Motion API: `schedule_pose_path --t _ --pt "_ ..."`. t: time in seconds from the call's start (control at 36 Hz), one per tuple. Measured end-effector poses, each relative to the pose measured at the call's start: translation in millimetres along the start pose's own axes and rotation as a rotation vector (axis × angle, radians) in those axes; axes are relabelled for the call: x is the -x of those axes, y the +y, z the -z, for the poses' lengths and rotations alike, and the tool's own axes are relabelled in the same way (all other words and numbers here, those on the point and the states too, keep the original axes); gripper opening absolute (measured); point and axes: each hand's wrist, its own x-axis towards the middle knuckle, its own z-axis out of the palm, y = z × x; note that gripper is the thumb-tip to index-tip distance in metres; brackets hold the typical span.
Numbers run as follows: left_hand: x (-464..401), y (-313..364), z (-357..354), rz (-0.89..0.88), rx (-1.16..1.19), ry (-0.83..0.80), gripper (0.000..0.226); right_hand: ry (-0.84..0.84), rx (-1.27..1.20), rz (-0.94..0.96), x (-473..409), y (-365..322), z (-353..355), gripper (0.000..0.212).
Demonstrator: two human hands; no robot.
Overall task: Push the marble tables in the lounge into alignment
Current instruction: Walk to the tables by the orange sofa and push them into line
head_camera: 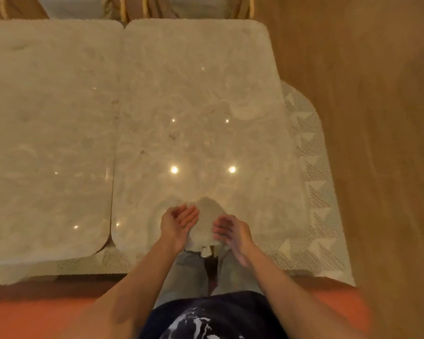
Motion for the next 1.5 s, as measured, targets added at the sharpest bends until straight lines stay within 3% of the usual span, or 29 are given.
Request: schedule_pose_path --t 0.25,0.36,0.5,0.61,0.89,1.28,1.5 --pt "19 -40 58 0.047 -0.065 0.132 0.040 0.155 0.126 -0.158 2 63 0 0.063" --pt "22 -50 79 0.095 0.045 0.208 0.032 0.125 0.098 -0.145 -7 76 13 0.054" --pt "15 -35 85 -0.007 0.321 0.099 0.061 0.031 -0.286 -0.094 -28 72 24 0.025" --pt "5 -22 91 0.012 0.503 0.099 0.066 0.063 -0.487 -0.050 -36 62 25 0.037" --pt "-1 -27 113 0.029 0.524 -0.017 0.065 0.153 -0.447 0.014 -31 63 9 0.050" --pt "2 -24 116 0.034 0.496 -0.030 0.058 0.171 -0.454 0.070 -22 70 4 0.026" --pt "-5 -23 118 0.077 0.511 -0.036 0.063 0.169 -0.435 0.004 -27 64 7 0.030"
